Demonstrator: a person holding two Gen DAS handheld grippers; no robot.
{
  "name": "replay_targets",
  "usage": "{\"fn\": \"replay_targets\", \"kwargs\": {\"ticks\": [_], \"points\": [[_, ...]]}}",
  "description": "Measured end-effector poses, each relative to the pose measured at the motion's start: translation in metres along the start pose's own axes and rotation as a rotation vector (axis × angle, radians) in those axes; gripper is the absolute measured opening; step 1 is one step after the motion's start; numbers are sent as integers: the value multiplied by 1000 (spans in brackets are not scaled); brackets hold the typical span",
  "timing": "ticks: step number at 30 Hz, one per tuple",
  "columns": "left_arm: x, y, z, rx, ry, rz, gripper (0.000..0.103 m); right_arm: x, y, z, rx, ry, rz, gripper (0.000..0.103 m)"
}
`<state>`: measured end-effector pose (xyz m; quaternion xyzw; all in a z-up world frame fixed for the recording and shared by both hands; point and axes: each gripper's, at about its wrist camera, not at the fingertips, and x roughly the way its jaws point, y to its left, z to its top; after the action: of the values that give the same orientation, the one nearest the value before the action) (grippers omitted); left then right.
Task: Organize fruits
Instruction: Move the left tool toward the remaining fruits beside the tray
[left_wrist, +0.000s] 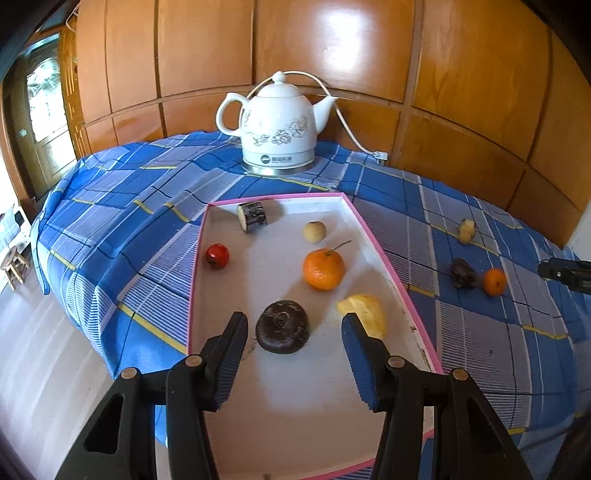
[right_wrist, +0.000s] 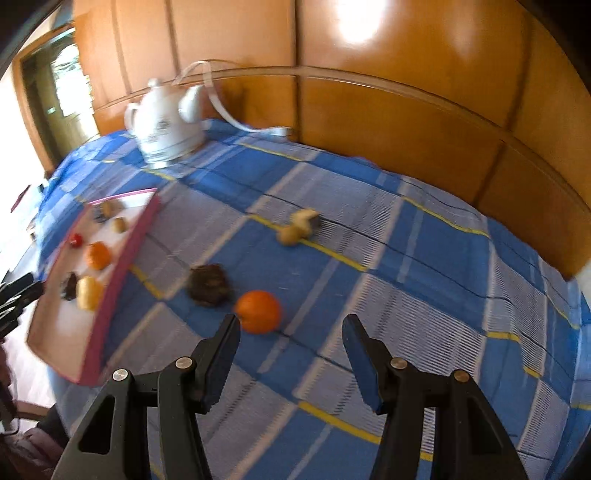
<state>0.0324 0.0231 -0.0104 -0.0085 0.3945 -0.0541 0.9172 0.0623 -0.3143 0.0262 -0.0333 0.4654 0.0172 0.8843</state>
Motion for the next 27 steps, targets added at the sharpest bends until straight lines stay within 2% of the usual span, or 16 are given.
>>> {"fn": "replay_targets", "kwargs": {"ticks": [11,19,27], "points": [[4,-20,0,51,16,-18,54,23,-61,-12,235,78,-67,58],[4,-49,7,117,7,-64,54,28,-84,-19,339,126,-129,58],[4,-91,19,212,6,-141,54,25,-89,-20,377,124,-114,58]]}}
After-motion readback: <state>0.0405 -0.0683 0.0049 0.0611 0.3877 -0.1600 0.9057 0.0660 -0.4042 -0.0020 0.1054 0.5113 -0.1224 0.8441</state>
